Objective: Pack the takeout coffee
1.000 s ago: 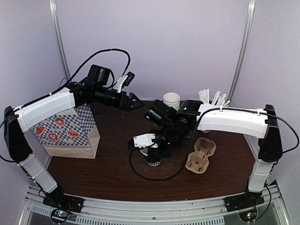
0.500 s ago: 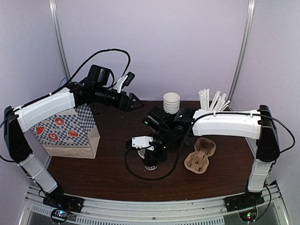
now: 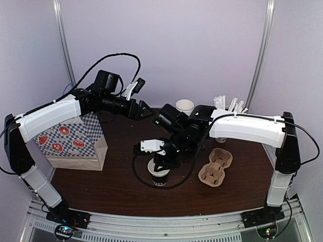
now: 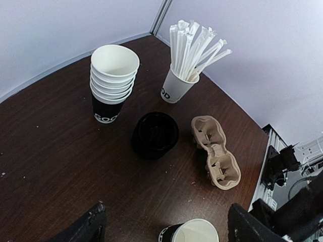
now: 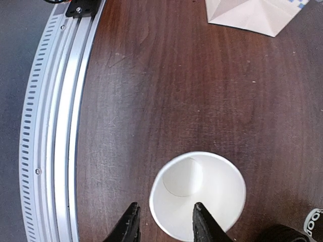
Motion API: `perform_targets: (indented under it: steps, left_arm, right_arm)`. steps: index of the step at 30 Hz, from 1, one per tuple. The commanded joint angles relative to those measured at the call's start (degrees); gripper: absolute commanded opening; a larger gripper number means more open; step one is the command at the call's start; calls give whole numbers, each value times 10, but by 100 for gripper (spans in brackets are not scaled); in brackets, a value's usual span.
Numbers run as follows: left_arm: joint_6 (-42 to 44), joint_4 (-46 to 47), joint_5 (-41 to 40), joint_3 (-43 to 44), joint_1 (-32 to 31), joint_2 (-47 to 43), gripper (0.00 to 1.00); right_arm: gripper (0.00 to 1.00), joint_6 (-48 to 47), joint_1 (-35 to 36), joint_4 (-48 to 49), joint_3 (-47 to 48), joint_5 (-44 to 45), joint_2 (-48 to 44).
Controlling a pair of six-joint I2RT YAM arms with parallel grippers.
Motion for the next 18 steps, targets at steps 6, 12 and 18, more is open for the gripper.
perform_targets:
  steps: [6, 12, 18]
  left_arm:
    - [22, 16, 1, -6, -2, -20, 83]
    - [21, 18, 10, -7, -2, -21, 83]
    - [19, 17, 16, -6, -2, -21, 83]
  right_arm:
    - [33, -70, -127, -102, 26, 55, -53]
    - [37, -109, -203, -164, 63, 83, -8]
    - [48, -152, -207, -176, 62, 182, 39]
